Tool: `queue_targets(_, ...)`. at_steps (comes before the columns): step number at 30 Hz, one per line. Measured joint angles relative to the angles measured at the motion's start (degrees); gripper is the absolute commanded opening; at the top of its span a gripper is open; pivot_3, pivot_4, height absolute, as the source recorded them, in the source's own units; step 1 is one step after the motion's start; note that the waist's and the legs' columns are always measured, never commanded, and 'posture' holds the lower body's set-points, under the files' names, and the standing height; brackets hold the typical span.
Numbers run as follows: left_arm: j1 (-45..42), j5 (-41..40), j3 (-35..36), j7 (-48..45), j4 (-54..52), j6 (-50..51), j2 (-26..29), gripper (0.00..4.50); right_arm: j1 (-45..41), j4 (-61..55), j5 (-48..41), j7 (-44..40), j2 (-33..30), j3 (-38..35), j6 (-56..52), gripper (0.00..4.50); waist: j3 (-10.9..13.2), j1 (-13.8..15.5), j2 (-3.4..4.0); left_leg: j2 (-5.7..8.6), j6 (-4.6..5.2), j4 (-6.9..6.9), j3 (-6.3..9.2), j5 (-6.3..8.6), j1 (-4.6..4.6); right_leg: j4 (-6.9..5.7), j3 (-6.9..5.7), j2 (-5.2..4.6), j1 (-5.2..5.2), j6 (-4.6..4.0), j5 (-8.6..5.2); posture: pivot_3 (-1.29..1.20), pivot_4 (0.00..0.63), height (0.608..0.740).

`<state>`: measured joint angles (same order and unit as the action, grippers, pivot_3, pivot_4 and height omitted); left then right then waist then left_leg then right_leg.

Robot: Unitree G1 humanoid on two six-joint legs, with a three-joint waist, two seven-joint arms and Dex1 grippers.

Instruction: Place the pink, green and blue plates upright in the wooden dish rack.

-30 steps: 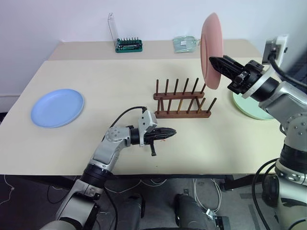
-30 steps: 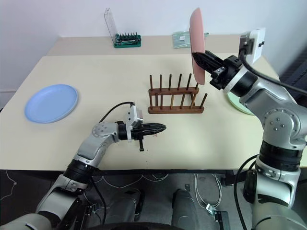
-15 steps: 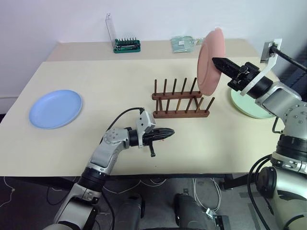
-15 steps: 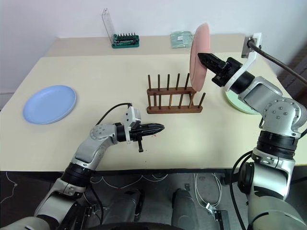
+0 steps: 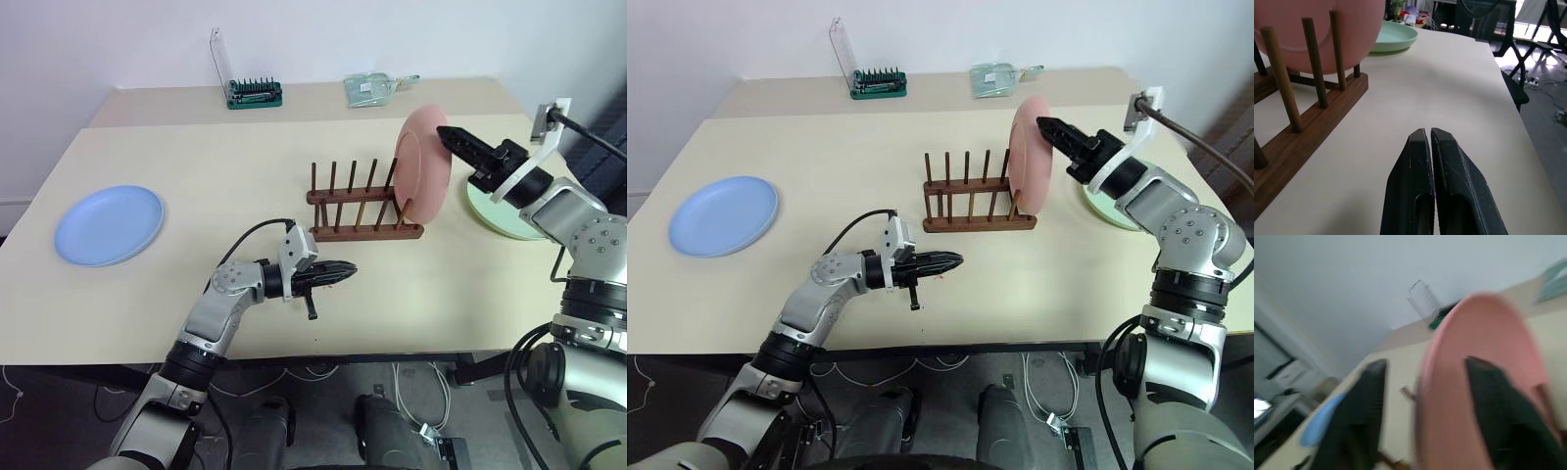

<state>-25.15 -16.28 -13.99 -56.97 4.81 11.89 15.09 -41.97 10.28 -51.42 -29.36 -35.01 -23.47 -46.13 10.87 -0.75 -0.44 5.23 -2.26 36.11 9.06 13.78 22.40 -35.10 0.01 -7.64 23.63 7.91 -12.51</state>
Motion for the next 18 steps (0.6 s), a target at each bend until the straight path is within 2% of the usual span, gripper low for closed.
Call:
queue_targets(3,0.19,0.0,0.03,0.29,-0.22,0.05,0.14,0.13,1.74,-1.27,4.44,0.01,-3.1,-0.58,5.35,3.35,0.0,0.16,0.0,0.01,0.0,0.01,0.0,0.0,0.01,0.02,0.0,-0.01,-0.01,0.01,0.0,0.0,0.15,0.74)
queue_targets(7,0.25,-0.03,0.02,0.6,-0.48,0.2,0.12,0.13,6.5,-0.72,9.82,0.03,-9.21,-3.31,9.98,4.48,0.0,0.4,0.0,0.04,0.0,0.02,-0.01,0.0,0.02,0.04,0.0,-0.03,-0.05,0.01,0.0,0.0,0.15,0.74)
queue_targets(9,0.26,-0.03,0.02,0.65,-0.46,0.39,0.37,0.13,9.11,1.0,13.76,-0.54,-11.53,-3.22,12.19,4.48,-0.01,0.07,0.01,0.02,0.0,0.02,-0.06,0.0,-0.01,0.03,0.02,-0.02,-0.04,0.01,-0.01,0.0,0.15,0.74)
queue_targets(11,0.21,-0.04,-0.06,0.55,-0.48,0.4,0.05,0.13,13.3,1.36,19.91,-2.72,-14.5,0.57,16.1,4.48,-0.05,-0.32,0.1,-0.02,0.0,-0.03,-0.19,0.0,-0.09,0.01,0.08,0.0,-0.03,0.02,-0.01,0.0,0.15,0.74)
queue_targets(14,0.03,-0.01,-0.28,0.04,-0.3,0.26,-0.02,0.13,18.57,3.94,33.82,-6.08,-19.7,12.13,27.05,4.48,-0.06,-0.58,0.12,-0.06,0.0,-0.03,-0.37,0.0,-0.15,-0.01,0.16,0.02,-0.02,0.13,-0.08,0.0,0.15,0.74)
queue_targets(16,-0.32,0.02,-0.57,-0.24,-0.2,0.13,-0.27,0.13,18.57,9.29,41.4,-6.78,-19.98,18.19,33.67,4.48,-0.05,-0.54,0.13,-0.06,0.0,-0.01,-0.59,0.0,-0.2,-0.02,0.39,0.01,-0.02,0.15,-0.08,0.0,0.15,0.74)
queue_targets(18,-0.39,0.03,-0.61,-0.27,-0.2,0.06,-0.42,0.13,17.77,13.54,44.88,-7.22,-19.5,21.1,37.65,4.48,-0.04,-0.39,0.14,-0.05,0.03,-0.01,-0.74,0.02,-0.23,-0.02,0.59,0.01,0.01,0.05,-0.01,0.0,0.15,0.74)
